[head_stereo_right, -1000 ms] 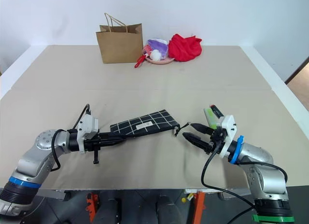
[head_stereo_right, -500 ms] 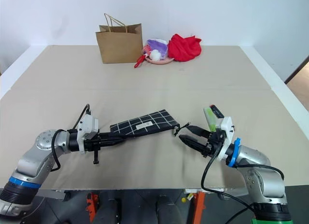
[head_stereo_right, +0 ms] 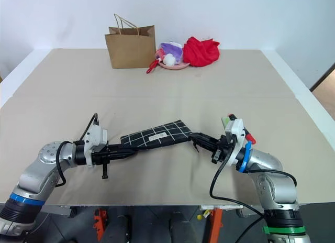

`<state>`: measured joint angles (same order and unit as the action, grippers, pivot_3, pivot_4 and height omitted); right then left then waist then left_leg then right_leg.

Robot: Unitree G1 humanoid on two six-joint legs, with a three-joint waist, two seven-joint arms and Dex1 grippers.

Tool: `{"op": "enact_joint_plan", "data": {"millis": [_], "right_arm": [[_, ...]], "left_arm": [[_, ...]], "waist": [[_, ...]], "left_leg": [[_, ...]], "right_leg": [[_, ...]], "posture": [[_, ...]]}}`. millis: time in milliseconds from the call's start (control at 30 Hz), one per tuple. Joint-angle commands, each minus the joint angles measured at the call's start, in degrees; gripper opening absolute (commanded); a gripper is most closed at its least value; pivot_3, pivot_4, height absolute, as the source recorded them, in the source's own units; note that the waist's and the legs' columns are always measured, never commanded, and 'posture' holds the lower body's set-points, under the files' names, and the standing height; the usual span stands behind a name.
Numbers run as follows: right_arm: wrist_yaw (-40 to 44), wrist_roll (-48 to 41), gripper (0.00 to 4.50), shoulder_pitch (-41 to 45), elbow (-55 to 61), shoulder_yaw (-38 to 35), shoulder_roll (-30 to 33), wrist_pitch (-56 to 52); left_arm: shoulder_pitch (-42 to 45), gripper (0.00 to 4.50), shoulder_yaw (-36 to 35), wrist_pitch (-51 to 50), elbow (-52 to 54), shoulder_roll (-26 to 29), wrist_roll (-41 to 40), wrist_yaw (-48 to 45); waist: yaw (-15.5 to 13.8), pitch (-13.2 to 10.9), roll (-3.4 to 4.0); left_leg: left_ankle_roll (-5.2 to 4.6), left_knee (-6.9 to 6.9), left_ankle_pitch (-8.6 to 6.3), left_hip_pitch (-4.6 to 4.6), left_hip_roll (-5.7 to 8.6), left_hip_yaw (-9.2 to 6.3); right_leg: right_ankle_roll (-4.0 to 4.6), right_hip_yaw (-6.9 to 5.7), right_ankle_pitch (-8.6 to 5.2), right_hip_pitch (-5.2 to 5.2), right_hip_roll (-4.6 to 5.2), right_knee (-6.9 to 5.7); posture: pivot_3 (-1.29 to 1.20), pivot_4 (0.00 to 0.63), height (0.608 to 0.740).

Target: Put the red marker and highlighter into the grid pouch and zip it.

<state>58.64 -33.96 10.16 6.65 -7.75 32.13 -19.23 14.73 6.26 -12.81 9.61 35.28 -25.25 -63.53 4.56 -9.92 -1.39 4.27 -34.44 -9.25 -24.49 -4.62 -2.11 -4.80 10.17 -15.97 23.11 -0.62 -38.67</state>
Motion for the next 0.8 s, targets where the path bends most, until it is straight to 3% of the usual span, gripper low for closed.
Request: {"op": "enact_joint_plan", "data": {"millis": [33,367,800], "right_arm": [[0.57,-0.05,0.04,1.63,1.03,0.07,0.08,1.2],[1.1,-0.95,0.04,4.6,11.31,9.78,-0.14,-5.0],[-1.43,4.25,0.04,12.8,9.16,17.88,-5.09,-6.99]], "left_arm": [[-0.02,0.0,-1.15,0.24,1.95,0.23,-0.32,0.11],[1.59,0.0,-0.23,1.98,0.63,-0.78,1.55,0.42],[2.09,0.0,-0.02,4.18,1.07,-3.36,3.62,1.17]], "waist": [[0.0,0.0,0.0],[0.09,0.0,0.0],[0.0,0.0,0.0]], "left_leg": [[0.0,0.0,0.0,0.0,0.0,0.0],[0.0,0.02,0.0,0.0,-0.01,0.0],[0.0,0.03,0.0,-0.05,-0.01,0.0]], "right_leg": [[0.0,0.0,0.0,0.0,0.0,0.0],[0.01,0.0,0.0,0.03,-0.02,-0.01],[0.01,-0.01,0.01,0.08,-0.02,-0.02]], "posture": [[0.0,0.15,0.74],[0.0,0.15,0.74],[0.0,0.15,0.74]]}}
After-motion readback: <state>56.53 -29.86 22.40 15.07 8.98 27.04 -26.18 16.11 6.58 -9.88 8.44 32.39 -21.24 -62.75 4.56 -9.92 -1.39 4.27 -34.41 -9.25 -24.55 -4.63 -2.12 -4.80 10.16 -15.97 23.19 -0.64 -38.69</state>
